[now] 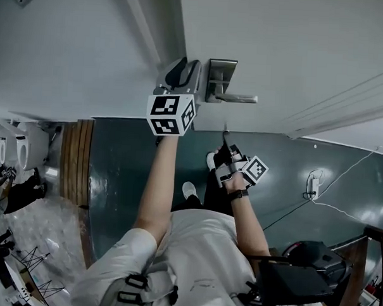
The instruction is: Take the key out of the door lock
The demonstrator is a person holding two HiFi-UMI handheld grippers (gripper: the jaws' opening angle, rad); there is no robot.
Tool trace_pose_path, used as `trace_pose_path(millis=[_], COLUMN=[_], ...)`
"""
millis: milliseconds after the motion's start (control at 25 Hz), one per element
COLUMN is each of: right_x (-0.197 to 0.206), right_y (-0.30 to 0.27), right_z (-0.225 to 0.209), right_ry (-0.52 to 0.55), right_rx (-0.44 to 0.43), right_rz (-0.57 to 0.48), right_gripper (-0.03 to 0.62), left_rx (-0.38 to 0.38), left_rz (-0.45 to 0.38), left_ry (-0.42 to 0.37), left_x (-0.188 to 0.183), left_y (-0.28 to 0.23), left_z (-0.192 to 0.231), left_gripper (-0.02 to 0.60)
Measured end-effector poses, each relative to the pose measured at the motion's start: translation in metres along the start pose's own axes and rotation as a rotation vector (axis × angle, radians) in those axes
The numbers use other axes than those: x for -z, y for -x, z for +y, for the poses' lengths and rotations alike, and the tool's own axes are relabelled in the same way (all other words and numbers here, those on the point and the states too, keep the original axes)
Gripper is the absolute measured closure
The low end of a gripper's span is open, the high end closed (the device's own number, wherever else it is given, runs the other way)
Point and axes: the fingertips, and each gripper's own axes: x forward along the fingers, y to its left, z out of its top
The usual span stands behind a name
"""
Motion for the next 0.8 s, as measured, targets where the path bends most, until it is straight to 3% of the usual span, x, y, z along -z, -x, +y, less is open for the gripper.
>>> trace_pose_path(millis=[240, 360, 480, 560, 800], right_x=[-0.032, -0.034, -0.032, -0.027, -0.007], right_y=[0.031, 0.051, 0.062, 0.064, 0.059], right_z=[0.113, 0.159, 0.200, 0.224, 0.274], right_ry=[0.510, 0.722, 0.871, 0.953, 1.140], right_rx=[-0.022, 0.013, 0.003, -0.026, -0.102], right_rz=[-0.022, -0.065, -0.111, -0.120, -0.100], right_gripper=[0.565, 0.565, 0.565, 0.565, 0.565], left_rx=[0.050, 0.074, 0.084, 0.075, 0.019], left_rz=[-0.027, -0.036, -0.038, -0.041, -0.113], left_ry=[-0.002, 0.001, 0.006, 0.018, -0.030], left_x=[-0.009, -0.008, -0.005, -0.005, -0.025], left_y=[0.045, 0.078, 0.107, 0.123, 0.158], left_z=[-0.026, -0.048, -0.066, -0.073, -0.097], left_gripper=[0.456, 0.480, 0.497, 0.571, 0.580])
